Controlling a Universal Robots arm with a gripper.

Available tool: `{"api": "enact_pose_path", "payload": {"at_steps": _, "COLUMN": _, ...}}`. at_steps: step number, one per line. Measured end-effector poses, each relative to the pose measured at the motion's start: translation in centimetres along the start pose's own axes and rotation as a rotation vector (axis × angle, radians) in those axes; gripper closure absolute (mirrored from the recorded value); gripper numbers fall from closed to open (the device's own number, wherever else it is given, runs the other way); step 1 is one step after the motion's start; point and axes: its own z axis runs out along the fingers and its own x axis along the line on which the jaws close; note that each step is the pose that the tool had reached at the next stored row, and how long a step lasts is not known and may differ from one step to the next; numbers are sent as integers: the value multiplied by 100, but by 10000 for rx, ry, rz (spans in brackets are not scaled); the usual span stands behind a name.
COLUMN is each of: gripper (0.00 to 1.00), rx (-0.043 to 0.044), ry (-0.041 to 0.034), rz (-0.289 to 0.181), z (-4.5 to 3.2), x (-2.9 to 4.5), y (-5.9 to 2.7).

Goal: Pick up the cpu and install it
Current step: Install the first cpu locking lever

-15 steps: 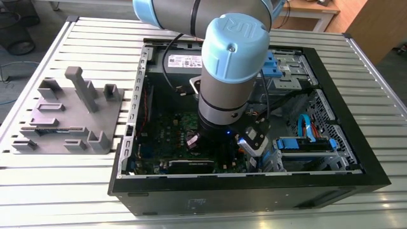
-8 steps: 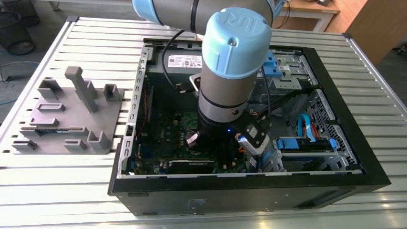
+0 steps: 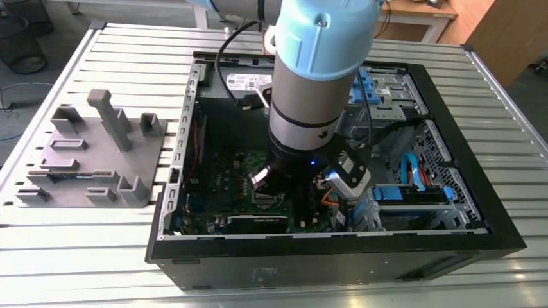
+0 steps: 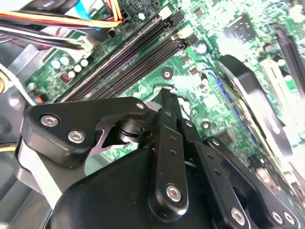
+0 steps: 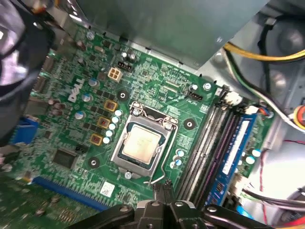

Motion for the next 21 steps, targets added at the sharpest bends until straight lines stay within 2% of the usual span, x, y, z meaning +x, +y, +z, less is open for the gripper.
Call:
{"api": "enact_pose_path", "payload": {"at_steps": 1, "gripper": 89, "rx": 5, "ry": 3, "rz": 2, "z": -31, "x": -1, "y": 1}}
{"api": "enact_pose_path", "payload": {"at_steps": 5, "gripper": 89, "rx": 28, "ry": 2, "rz": 25, "z": -39, "x": 5, "y": 44}}
{"api": "enact_pose_path", "payload": {"at_steps": 10, "gripper": 89, "rx": 46, "ry": -40, "rz": 64, "z": -35, "x": 91, "y": 145}}
{"api": "enact_pose_path", "payload": {"at_steps": 12, "gripper": 89, "rx": 62, "ry": -77, "rz": 94, "z": -34, "x": 147, "y": 221}}
{"api": "enact_pose_path", "payload": {"at_steps": 14, "gripper": 89, "rx": 69, "ry": -90, "rz": 106, "z": -55, "x": 152, "y": 232}}
{"api": "enact_pose_path", "payload": {"at_steps": 21, "gripper": 89, "rx": 68, "ry": -92, "rz": 112, "z": -59, "x": 152, "y": 233}}
